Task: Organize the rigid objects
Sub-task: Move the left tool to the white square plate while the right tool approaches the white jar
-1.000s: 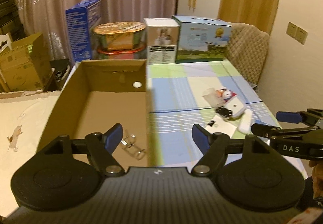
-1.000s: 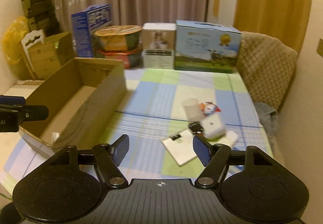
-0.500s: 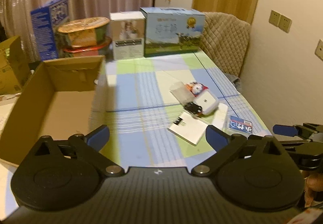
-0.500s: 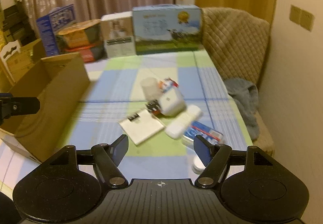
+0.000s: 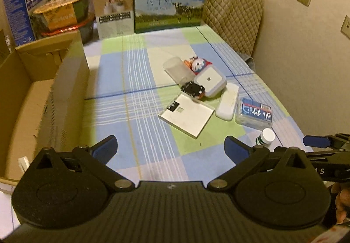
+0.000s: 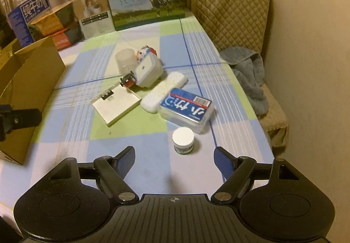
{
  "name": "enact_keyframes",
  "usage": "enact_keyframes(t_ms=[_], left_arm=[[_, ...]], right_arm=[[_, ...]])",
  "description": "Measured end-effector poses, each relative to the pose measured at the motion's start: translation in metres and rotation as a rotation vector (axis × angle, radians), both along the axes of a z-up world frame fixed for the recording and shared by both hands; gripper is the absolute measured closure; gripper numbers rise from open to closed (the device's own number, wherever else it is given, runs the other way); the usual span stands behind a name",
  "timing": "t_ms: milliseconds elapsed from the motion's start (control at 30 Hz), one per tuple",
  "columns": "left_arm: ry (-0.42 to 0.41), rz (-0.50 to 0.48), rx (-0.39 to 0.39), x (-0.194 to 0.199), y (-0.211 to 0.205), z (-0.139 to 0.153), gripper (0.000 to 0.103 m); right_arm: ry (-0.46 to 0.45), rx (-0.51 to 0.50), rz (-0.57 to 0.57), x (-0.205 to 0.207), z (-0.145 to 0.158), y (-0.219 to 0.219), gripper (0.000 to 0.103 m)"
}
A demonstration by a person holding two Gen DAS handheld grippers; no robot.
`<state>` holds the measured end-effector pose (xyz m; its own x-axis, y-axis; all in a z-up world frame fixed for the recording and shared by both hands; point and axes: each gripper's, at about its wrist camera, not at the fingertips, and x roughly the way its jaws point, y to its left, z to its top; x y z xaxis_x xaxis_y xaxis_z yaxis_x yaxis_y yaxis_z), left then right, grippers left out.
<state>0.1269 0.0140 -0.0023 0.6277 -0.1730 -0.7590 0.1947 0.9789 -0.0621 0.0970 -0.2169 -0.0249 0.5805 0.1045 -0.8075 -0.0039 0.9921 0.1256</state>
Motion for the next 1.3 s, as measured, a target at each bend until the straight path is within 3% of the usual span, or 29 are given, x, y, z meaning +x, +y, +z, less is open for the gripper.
enact_keyframes(t_ms=[667, 867, 1133, 1300], left_arm=[[0.075, -0.043, 0.032, 0.030, -0.025, -0.039, 0.001], [0.087, -0.057, 0.043, 0.039, -0.030, -0.053, 0.001], [0.086, -0.060, 0.029, 0.048, -0.032, -0.070, 0.001], [0.075, -0.053, 0.022, 0.054, -0.027, -0.081, 0.001]], right_arm=[[0.037, 0.053, -0.059, 0.013, -0.031, -0.019, 0.026], [-0.049, 0.118, -0.079, 0.007, -0.037, -0.024, 0.026], [-0.114, 0.113, -0.069, 0.011, -0.056, -0.019, 0.027], [-0.123, 0.084, -0.024, 0.023, -0.065, -0.008, 0.041]])
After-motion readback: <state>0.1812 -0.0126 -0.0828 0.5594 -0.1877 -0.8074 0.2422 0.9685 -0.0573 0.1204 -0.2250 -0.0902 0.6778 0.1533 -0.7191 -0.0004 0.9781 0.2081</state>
